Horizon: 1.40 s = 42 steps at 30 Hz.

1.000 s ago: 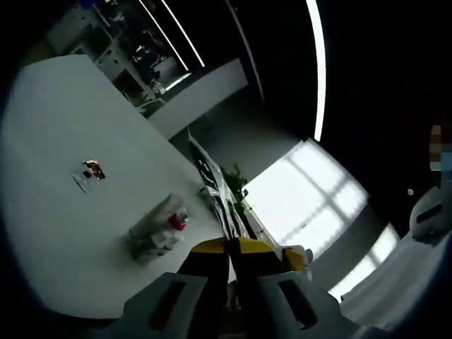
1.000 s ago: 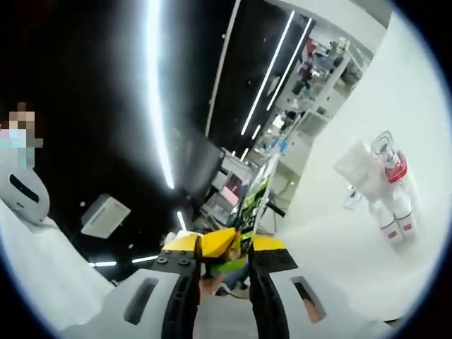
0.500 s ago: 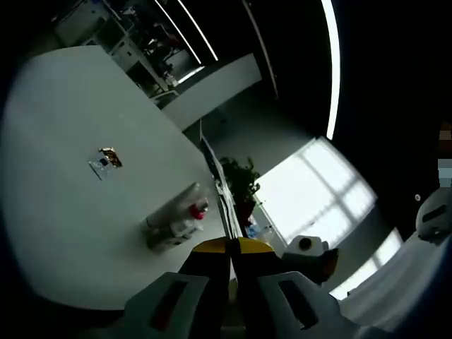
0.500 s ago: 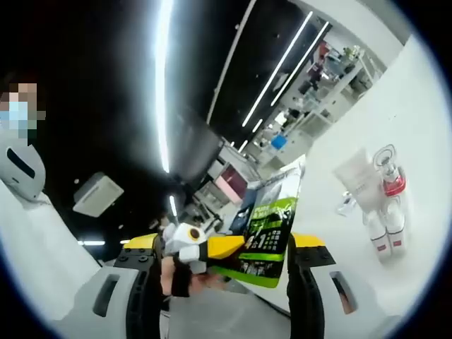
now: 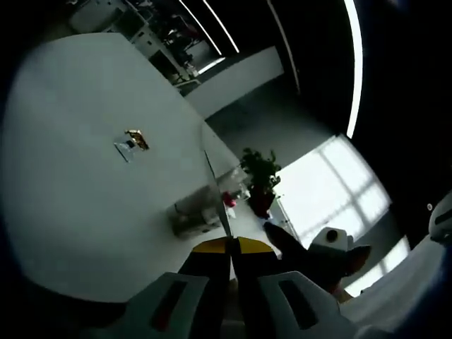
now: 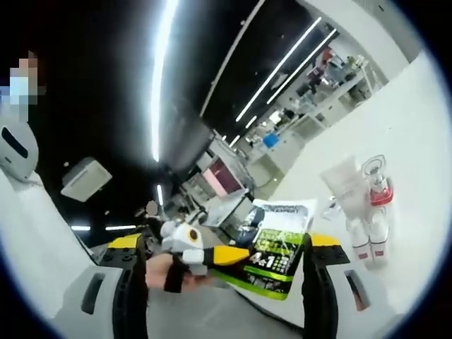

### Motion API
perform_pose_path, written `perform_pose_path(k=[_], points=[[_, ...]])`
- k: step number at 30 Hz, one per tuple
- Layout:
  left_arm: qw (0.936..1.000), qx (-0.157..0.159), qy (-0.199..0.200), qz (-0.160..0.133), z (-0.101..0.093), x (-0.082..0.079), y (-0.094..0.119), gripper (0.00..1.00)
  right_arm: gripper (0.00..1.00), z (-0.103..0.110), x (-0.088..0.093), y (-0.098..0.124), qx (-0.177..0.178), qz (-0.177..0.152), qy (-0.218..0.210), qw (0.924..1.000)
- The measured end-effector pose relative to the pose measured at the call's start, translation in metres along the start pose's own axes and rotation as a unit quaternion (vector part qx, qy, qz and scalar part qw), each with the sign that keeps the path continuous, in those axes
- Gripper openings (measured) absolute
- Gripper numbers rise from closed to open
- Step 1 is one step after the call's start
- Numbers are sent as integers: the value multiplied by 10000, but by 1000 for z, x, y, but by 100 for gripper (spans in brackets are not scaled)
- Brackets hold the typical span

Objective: Arrange the skincare products in the storage area until every visible bottle or jar stands upright without overlapping.

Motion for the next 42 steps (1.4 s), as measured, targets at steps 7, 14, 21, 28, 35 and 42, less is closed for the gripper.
perform_pose_path(k=[7, 14, 21, 28, 35, 42], points=[[9999, -121, 77, 78, 12, 2, -7, 0, 98, -8, -1, 1, 150, 104, 151, 9997], [9991, -287, 141, 272, 26, 7, -15, 0, 99, -15, -3, 5, 270, 134, 330, 9990], [9977, -443, 129, 500, 38, 12, -26, 0, 99, -27, -6, 10, 568, -103, 291, 9979], [9957, -575, 40, 728, 53, 17, -41, 0, 99, -28, -7, 12, 617, -132, 416, 9971], [9941, -678, 51, 850, 67, 23, -53, 0, 99, -29, -1, 11, 652, 130, 676, 9955], [9924, -748, 3, 976, 77, 27, -57, 0, 99, -31, 4, 11, 726, 332, 771, 9938]])
Point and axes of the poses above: the point that each gripper's makers call its tool centre point, and the gripper's own axes: y roughly backward along the fingers, z roughly to its left, x roughly out of its underside, the point moved 6 cm from there along y, roughly backward along the fingers, and after that the axes turned 13 degrees about -z, right-handed, at the moved point
